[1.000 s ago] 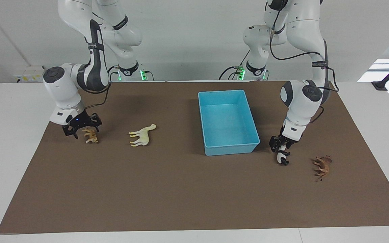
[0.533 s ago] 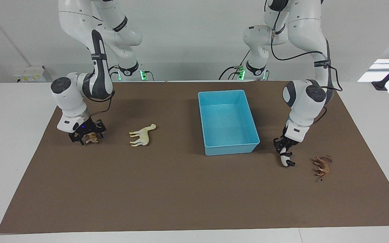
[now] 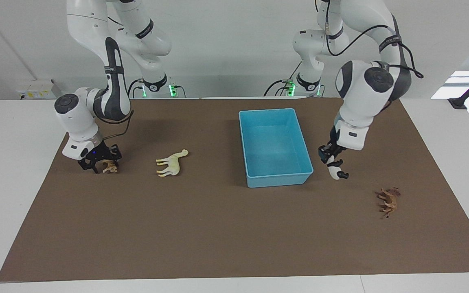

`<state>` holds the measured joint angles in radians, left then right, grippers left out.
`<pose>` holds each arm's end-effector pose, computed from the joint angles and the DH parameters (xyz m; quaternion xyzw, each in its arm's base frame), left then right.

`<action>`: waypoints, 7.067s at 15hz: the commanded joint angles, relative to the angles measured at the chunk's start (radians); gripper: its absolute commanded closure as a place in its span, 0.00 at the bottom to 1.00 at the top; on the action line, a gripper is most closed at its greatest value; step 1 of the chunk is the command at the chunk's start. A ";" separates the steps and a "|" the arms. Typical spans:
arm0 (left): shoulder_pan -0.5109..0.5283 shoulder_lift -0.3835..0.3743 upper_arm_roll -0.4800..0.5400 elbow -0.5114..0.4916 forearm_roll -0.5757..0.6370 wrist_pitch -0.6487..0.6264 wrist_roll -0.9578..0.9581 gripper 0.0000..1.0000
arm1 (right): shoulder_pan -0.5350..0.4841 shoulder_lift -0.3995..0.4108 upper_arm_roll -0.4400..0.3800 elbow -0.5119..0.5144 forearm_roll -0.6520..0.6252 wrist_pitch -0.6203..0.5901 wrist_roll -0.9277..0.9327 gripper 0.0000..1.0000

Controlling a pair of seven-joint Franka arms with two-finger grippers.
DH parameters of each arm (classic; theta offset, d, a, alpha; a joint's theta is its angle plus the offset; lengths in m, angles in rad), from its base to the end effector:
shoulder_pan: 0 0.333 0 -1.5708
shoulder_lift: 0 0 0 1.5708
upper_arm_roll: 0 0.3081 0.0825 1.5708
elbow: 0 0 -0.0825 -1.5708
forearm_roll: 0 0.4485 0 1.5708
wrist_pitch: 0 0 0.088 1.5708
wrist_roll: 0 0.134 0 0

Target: Put all toys into storage box

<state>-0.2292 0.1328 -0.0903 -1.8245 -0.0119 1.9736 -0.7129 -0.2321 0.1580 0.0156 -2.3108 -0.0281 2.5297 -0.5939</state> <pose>0.6260 -0.2068 0.4026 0.9801 0.1981 0.0017 0.0141 0.5567 -0.1223 0.1965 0.9796 0.1984 0.0252 0.0186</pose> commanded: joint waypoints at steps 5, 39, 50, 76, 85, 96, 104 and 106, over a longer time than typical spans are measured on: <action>-0.183 -0.104 0.017 -0.240 -0.002 0.107 -0.178 0.00 | 0.017 -0.006 0.007 -0.004 0.001 -0.020 0.037 1.00; 0.442 0.277 0.064 -0.019 0.072 0.485 -1.080 0.00 | 0.897 0.184 -0.003 0.806 0.051 -0.715 1.550 0.00; 0.420 0.350 0.064 -0.015 0.164 0.583 -1.085 0.00 | 0.636 0.034 -0.003 0.357 -0.052 -0.415 1.022 0.00; -0.017 -0.005 -0.016 -0.018 0.096 -0.079 -1.195 1.00 | 0.462 -0.018 0.001 -0.078 -0.141 0.255 0.678 1.00; -0.160 -0.108 -0.011 -0.276 0.096 0.200 -1.303 0.00 | 0.620 -0.029 0.023 0.427 -0.059 -0.491 0.859 1.00; 0.117 -0.160 -0.003 -0.161 0.082 -0.011 -0.126 0.00 | 1.013 0.072 0.023 0.585 0.039 -0.412 1.375 1.00; 0.206 -0.066 -0.005 0.021 0.067 -0.117 0.564 0.00 | 1.083 0.173 0.020 0.594 0.024 -0.331 1.470 0.00; 0.221 -0.055 -0.008 0.065 0.060 -0.189 0.679 0.00 | 1.079 0.169 0.015 0.613 0.024 -0.364 1.523 0.00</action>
<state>-0.0338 0.0338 -0.0864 -1.8433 0.0602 1.8625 -0.1441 0.8468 0.3383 0.0415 -1.7261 -0.0051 2.2083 0.8799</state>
